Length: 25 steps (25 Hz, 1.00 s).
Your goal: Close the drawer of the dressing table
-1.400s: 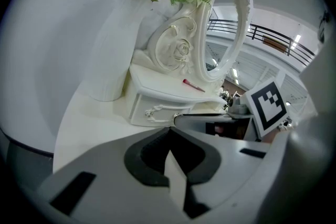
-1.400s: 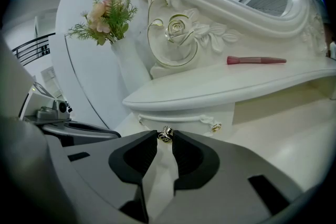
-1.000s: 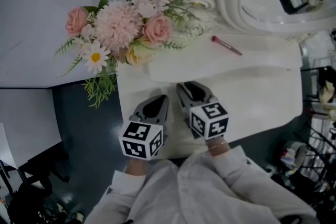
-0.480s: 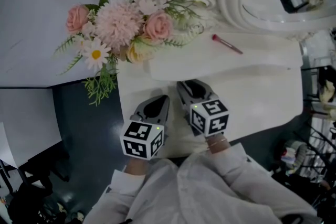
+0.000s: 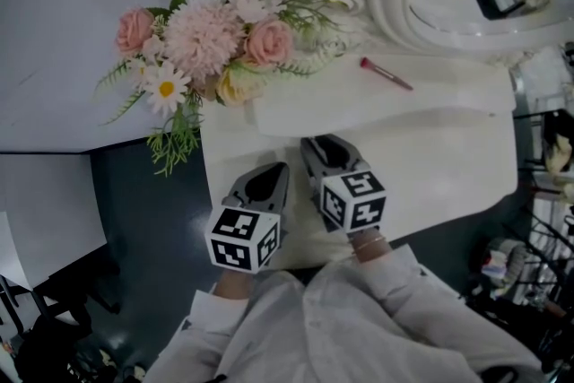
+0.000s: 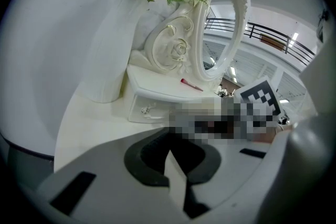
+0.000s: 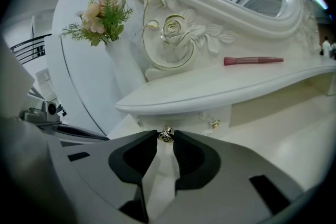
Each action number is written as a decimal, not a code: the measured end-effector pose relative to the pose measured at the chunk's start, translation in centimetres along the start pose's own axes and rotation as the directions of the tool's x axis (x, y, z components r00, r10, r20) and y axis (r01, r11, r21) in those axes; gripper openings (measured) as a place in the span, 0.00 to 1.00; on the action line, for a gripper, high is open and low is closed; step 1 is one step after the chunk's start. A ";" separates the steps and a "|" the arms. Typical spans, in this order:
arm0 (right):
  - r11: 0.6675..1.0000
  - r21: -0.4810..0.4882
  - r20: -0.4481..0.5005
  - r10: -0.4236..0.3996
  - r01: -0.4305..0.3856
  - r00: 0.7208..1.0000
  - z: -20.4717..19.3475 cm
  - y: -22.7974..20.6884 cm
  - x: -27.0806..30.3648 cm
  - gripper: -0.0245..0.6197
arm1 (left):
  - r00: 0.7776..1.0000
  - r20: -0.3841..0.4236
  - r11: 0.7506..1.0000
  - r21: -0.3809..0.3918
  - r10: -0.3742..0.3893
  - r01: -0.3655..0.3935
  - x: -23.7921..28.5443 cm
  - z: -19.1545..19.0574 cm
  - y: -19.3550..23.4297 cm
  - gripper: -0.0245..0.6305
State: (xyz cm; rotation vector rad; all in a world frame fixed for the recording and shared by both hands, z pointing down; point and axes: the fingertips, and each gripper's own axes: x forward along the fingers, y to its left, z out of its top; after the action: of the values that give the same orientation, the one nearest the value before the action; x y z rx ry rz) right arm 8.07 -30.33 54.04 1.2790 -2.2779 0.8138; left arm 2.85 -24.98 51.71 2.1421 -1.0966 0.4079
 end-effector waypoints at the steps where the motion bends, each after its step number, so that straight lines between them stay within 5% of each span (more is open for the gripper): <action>1: 1.000 0.000 0.000 -0.005 0.005 1.000 0.0 0.0 -0.1 0.18 | 1.000 0.001 1.000 0.002 -0.002 0.002 0.0 0.0 -0.1 0.05; 25: 0.996 0.087 0.117 -0.010 0.000 0.993 0.6 1.1 -6.2 0.18 | 0.998 0.031 0.996 0.075 -0.048 0.045 -2.2 0.0 -3.1 0.05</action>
State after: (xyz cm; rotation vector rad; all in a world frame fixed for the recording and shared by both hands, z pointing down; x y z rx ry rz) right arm 10.18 -26.42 49.58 1.4047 -2.3524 0.8659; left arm 4.04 -22.39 49.12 2.2422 -1.0627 0.3984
